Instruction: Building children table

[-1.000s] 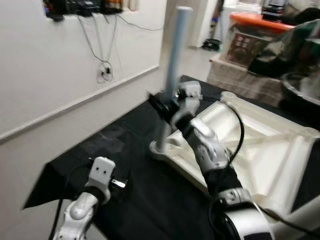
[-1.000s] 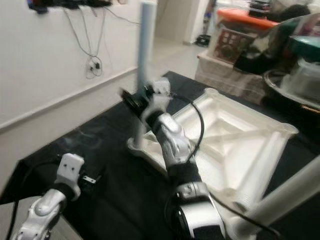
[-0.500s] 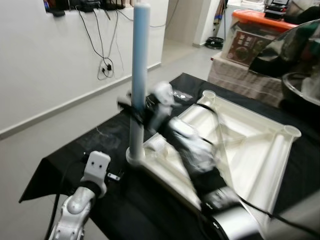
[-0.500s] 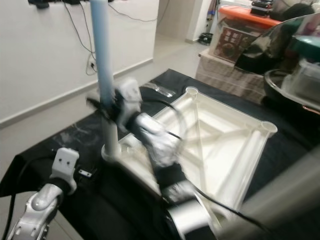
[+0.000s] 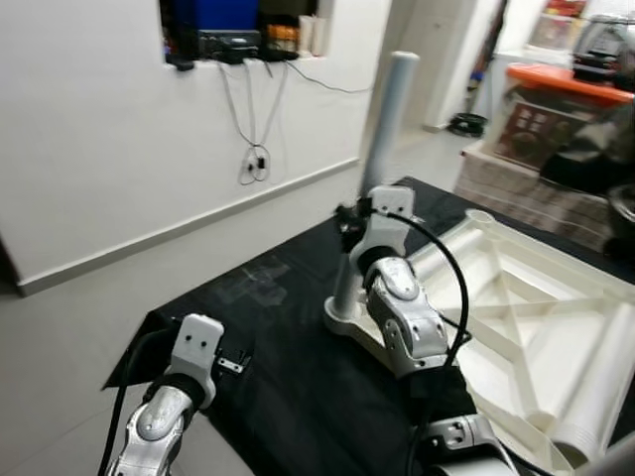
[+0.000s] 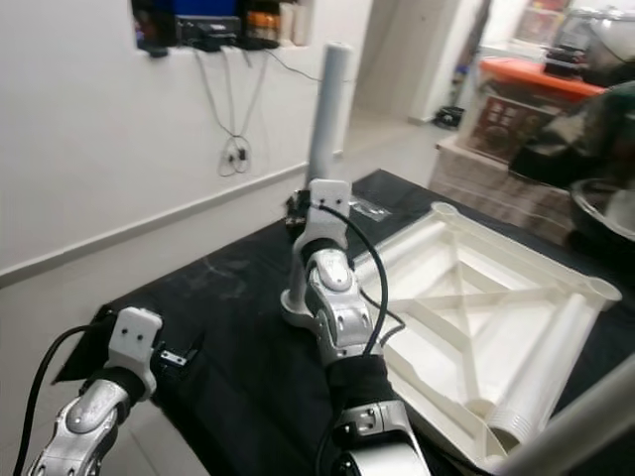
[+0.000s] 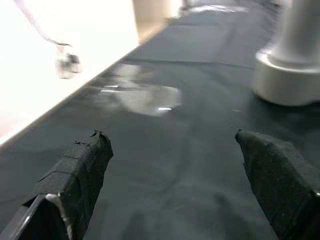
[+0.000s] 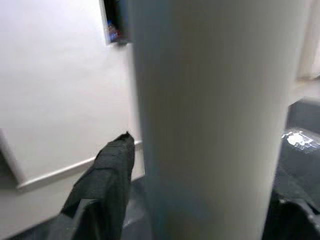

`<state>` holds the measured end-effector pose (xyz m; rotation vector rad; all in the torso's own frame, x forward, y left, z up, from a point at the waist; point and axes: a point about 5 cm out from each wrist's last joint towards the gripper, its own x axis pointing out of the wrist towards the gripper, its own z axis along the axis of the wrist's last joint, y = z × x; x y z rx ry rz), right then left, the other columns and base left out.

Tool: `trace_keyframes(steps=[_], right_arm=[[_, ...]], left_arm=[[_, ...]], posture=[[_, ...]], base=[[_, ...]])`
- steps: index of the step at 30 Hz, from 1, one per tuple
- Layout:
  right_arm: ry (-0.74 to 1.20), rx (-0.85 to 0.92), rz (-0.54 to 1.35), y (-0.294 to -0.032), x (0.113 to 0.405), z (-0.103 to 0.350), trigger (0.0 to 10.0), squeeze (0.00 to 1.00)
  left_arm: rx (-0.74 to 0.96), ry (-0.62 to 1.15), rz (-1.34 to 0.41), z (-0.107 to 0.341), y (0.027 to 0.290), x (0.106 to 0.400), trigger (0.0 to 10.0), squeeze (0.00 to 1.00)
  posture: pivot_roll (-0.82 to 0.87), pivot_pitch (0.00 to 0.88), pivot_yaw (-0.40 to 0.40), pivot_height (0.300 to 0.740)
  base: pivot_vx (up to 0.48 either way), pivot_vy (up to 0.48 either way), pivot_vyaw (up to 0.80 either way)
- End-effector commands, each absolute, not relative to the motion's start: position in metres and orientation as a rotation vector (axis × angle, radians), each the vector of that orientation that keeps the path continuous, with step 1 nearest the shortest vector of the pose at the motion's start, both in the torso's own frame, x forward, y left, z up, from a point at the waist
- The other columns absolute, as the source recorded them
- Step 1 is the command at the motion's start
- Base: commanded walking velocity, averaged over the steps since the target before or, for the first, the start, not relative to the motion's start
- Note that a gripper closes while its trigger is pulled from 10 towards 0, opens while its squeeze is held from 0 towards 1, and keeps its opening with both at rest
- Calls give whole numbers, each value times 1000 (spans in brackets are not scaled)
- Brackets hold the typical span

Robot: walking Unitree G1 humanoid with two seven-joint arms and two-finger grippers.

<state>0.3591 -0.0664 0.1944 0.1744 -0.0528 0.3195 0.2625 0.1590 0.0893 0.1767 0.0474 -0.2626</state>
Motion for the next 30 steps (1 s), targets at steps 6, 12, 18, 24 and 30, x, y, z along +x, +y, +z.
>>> trace_keyframes(steps=[6,12,18,24,30], right_arm=[[-292,168,1084,-15,327,258,10000,0],[-281,34,1362,6,292,240,0,0],[10,-57,778,-16,341,190,0,0],[233,9,-50,-100,362,144,0,0],[111,125,179,-72,347,164,10000,0]], left_arm=[[176,48,-262,89,159,263,10000,0],[176,45,-251,89,159,262,10000,0],[177,55,-252,87,161,258,10000,0],[173,50,-263,89,157,263,10000,0],[177,55,-271,88,159,261,10000,0]], posture=[[112,0,-108,740],[125,0,-117,740],[105,0,-103,740],[101,0,-98,740],[90,0,-85,740]], base=[[0,0,0],[0,0,0],[0,0,0],[0,0,0],[0,0,0]])
